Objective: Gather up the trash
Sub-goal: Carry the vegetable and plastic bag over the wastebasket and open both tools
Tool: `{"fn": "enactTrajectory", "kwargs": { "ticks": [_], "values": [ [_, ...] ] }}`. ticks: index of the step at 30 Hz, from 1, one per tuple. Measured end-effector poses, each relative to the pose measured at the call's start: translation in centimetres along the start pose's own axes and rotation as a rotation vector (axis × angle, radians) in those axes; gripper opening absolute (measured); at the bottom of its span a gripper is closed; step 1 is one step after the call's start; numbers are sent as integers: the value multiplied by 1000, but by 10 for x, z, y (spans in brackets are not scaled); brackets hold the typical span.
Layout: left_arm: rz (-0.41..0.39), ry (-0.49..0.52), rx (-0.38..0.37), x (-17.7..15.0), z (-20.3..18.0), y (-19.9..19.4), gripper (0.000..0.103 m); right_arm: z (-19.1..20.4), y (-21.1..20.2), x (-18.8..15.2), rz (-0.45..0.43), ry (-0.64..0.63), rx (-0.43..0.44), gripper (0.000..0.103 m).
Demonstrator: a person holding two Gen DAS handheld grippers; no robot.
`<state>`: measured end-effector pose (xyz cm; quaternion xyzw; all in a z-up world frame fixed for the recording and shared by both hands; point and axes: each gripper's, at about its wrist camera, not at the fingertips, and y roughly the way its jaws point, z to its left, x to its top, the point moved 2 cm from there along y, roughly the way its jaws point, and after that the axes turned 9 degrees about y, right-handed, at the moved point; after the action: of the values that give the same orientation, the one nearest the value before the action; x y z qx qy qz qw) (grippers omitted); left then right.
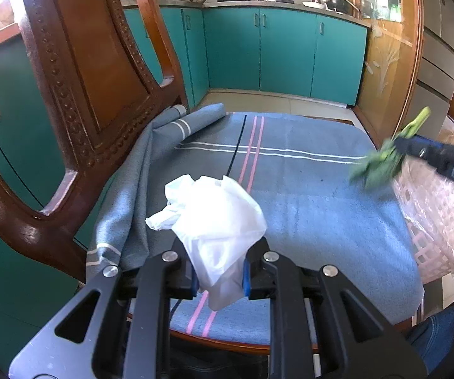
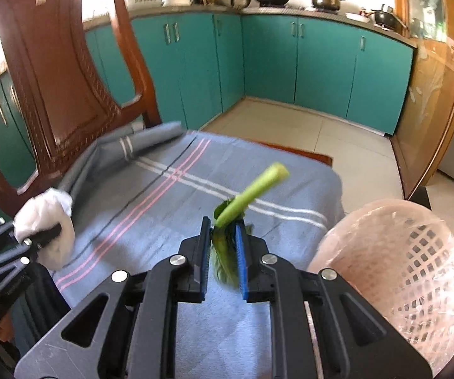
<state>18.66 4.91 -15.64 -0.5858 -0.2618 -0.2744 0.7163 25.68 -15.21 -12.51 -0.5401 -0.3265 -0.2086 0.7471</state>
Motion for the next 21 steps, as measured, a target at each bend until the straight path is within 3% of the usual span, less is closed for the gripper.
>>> {"fn": "enactTrajectory", "kwargs": {
  "ticks": [7,11,17,21],
  "values": [
    [-7,37,-47,6,-19,4,21,-53,-46,14,-118,128,-25,16],
    [-40,83,-121,24,-49,0,21,-104,-82,11,-184,231,-79,16],
    [-119,191,-300,62,-129,-14,22,-166,-103,-12,-165,357,-175,16],
    [-111,257,-426,76,-188,-9,22,-186,-110,-22,-162,414,-202,16]
  ]
}}
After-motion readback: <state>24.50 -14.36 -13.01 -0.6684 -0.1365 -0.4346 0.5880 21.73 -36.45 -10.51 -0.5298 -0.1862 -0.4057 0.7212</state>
